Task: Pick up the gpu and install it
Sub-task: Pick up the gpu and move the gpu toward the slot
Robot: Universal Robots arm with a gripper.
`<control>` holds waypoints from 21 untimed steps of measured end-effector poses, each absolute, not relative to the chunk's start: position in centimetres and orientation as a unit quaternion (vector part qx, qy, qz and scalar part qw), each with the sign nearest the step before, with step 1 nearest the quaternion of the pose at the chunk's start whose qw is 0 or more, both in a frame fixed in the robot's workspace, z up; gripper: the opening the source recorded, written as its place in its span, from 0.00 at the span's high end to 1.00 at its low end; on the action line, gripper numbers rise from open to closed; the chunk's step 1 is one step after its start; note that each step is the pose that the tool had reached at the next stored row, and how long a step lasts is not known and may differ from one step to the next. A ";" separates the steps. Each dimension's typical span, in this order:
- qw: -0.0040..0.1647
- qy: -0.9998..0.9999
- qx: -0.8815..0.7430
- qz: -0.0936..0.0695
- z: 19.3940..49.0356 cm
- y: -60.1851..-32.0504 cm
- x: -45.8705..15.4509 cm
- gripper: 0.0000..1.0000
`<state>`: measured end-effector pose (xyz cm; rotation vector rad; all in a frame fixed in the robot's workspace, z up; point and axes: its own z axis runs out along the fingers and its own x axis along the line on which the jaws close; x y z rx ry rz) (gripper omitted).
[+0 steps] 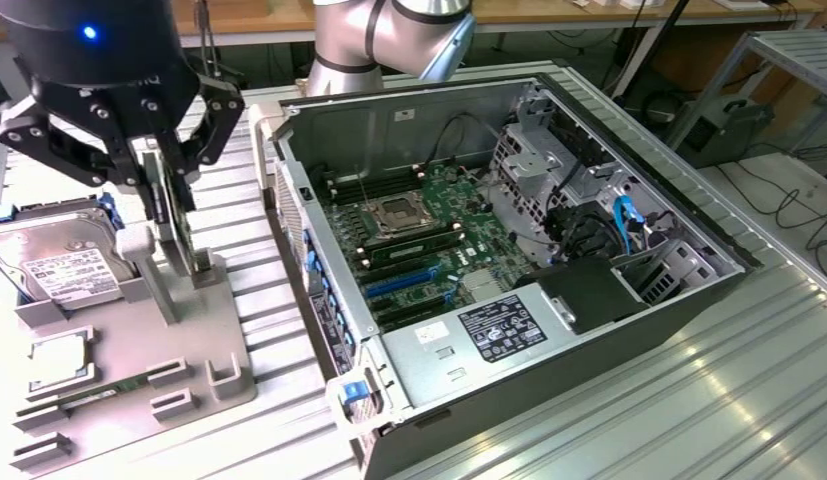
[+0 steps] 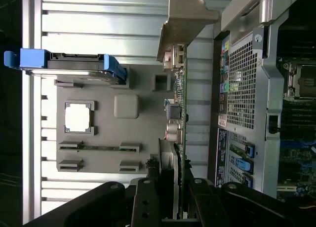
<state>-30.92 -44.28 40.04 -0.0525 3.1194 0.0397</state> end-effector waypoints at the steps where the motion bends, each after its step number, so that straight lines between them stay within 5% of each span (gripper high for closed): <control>1: 0.011 1.000 -0.017 0.013 40.9 -44.3 -30.9 0.72; 3: 0.011 1.000 -0.017 0.013 42.5 -44.3 -30.9 0.72; 5: 0.010 1.000 -0.017 -0.008 42.9 -44.3 -30.9 0.72; 21: 0.010 1.000 -0.017 -0.008 42.9 -44.3 -29.3 0.72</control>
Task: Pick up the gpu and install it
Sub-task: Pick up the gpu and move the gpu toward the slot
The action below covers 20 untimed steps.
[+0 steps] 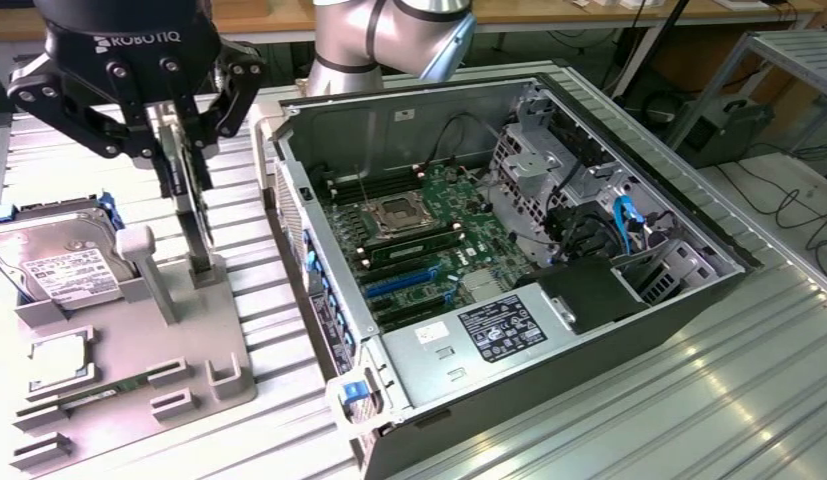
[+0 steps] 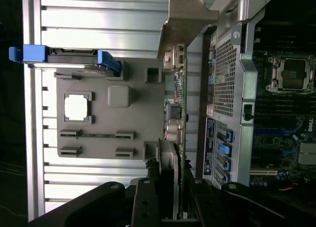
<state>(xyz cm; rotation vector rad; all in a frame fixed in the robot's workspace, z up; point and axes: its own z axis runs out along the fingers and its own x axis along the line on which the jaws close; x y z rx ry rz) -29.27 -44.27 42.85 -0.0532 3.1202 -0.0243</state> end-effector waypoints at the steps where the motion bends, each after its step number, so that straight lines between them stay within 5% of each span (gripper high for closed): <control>1: 0.010 1.000 -0.017 -0.008 42.9 -44.3 -29.1 0.72; 20: 0.010 1.000 -0.017 -0.008 42.9 -44.3 -26.1 0.72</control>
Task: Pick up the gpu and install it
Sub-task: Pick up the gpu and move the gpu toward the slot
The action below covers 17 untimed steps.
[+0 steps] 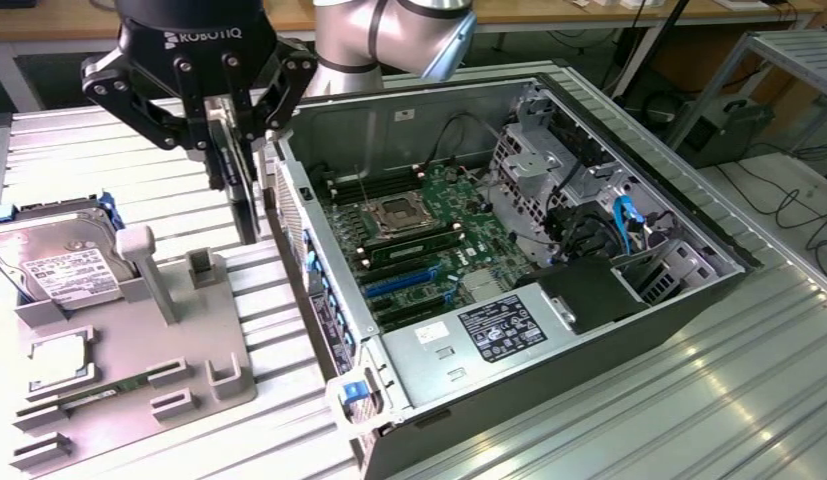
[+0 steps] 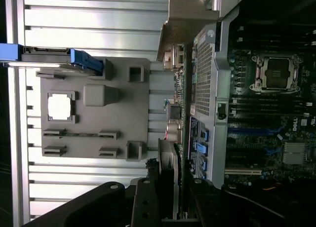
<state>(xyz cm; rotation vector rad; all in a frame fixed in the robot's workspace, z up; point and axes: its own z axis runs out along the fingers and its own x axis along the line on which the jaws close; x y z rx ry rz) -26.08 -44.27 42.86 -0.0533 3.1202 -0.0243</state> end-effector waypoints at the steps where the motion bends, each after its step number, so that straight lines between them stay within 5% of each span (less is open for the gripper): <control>1: 0.010 1.000 -0.017 -0.008 42.9 -44.3 -25.7 0.72; 17: 0.010 1.000 -0.017 -0.008 42.9 -44.3 -22.5 0.72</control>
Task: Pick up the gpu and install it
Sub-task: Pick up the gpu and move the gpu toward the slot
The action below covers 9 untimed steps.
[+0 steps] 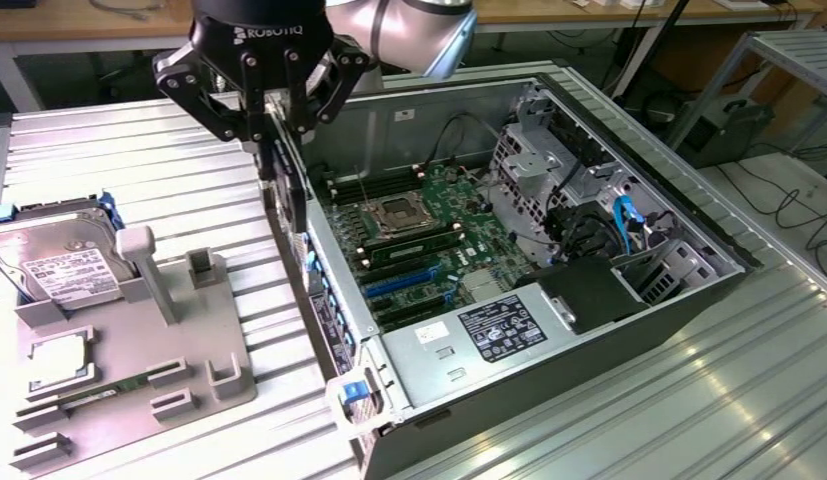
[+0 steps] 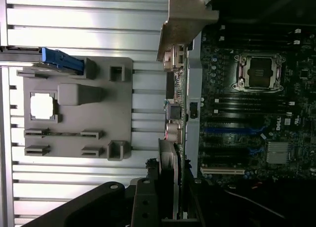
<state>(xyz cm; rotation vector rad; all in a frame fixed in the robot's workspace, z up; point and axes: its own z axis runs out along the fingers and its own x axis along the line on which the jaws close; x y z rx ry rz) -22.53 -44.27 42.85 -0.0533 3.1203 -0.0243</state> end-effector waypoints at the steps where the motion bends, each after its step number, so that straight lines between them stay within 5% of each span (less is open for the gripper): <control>1: 0.010 1.000 -0.017 -0.008 42.9 -44.3 -22.3 0.72; 9: 0.010 1.000 -0.017 -0.008 42.8 -44.3 -19.8 0.72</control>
